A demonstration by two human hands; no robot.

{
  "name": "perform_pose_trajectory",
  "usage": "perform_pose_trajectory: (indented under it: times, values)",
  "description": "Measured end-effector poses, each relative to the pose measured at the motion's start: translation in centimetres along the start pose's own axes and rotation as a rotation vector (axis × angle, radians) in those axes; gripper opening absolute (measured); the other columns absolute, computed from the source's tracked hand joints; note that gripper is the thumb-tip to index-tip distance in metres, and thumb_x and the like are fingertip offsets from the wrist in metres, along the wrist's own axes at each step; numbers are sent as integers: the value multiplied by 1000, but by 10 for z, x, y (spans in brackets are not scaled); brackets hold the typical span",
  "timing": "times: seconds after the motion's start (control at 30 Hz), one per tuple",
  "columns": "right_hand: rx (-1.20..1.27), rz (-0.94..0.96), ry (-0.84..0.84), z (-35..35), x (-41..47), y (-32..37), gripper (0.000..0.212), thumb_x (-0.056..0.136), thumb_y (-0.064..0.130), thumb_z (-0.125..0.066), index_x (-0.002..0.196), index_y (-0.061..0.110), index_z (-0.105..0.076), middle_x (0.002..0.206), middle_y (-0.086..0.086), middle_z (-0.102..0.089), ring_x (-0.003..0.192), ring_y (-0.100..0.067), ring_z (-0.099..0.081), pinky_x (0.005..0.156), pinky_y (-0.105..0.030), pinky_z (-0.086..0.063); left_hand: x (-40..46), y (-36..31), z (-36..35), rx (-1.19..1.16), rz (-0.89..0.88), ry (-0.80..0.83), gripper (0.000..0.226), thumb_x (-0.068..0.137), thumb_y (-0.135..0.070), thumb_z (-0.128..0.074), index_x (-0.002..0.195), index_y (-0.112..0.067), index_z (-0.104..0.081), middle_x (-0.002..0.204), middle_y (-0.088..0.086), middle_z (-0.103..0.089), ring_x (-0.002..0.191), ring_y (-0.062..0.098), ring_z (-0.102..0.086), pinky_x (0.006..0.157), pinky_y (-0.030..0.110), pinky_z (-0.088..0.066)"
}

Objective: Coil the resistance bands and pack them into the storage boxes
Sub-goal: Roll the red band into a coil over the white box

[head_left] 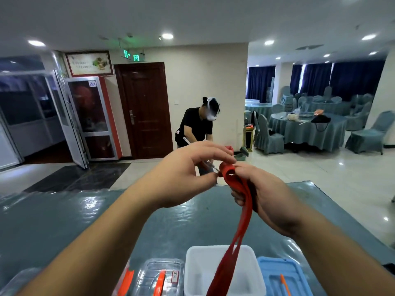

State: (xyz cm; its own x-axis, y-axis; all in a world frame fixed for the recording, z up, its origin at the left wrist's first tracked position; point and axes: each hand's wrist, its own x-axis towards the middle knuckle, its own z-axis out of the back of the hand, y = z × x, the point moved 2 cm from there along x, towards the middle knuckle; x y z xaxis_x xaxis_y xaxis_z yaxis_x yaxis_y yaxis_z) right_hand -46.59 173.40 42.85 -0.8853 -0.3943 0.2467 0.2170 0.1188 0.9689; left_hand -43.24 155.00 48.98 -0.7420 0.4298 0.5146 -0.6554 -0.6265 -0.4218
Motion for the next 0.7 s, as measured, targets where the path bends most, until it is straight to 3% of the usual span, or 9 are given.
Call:
perform_pose_trajectory:
  times: [0.17,0.3,0.4,0.47,0.53,0.7]
  values:
    - [-43,-49,49,5,-2,6,28,85,42,-53,88,15,-62,67,1,-50,64,-14,-43,65,-35,-38,3,-6,-1,189,-191,-20,35,90,-13,-78,123,-25,-74,118,-18,-72,114,-2,-62,98,24,-50]
    - [26,-35,99,7,-5,10,22,86,37,-56,83,19,-69,73,-2,-51,67,-15,-46,66,-34,-40,7,-10,3,229,-221,-36,25,92,-22,-76,117,-26,-76,109,-16,-74,101,4,-68,89,29,-55]
    - [8,38,108,11,-8,9,25,87,34,-64,103,20,-77,84,-4,-65,80,-19,-64,83,-37,-57,9,-9,5,249,-237,-120,19,91,-24,-76,110,-26,-76,99,-13,-74,90,10,-71,82,34,-56]
    - [-60,77,69,14,-9,11,31,85,35,-70,111,19,-77,91,-4,-75,88,-23,-74,92,-40,-60,9,-8,5,269,-259,-176,16,89,-24,-79,106,-26,-76,94,-12,-74,89,10,-70,81,37,-56]
    - [-111,86,52,16,-12,17,31,86,38,-74,109,18,-78,98,-8,-79,93,-28,-77,92,-41,-61,8,-7,2,286,-269,-209,15,88,-25,-79,103,-27,-76,91,-12,-73,87,10,-68,78,37,-56]
    - [-221,37,91,19,-15,23,37,84,35,-64,113,14,-75,102,-8,-80,95,-26,-78,86,-36,-63,5,-1,-8,359,-275,-329,13,86,-30,-75,99,-26,-77,88,-11,-73,85,7,-60,78,28,-46]
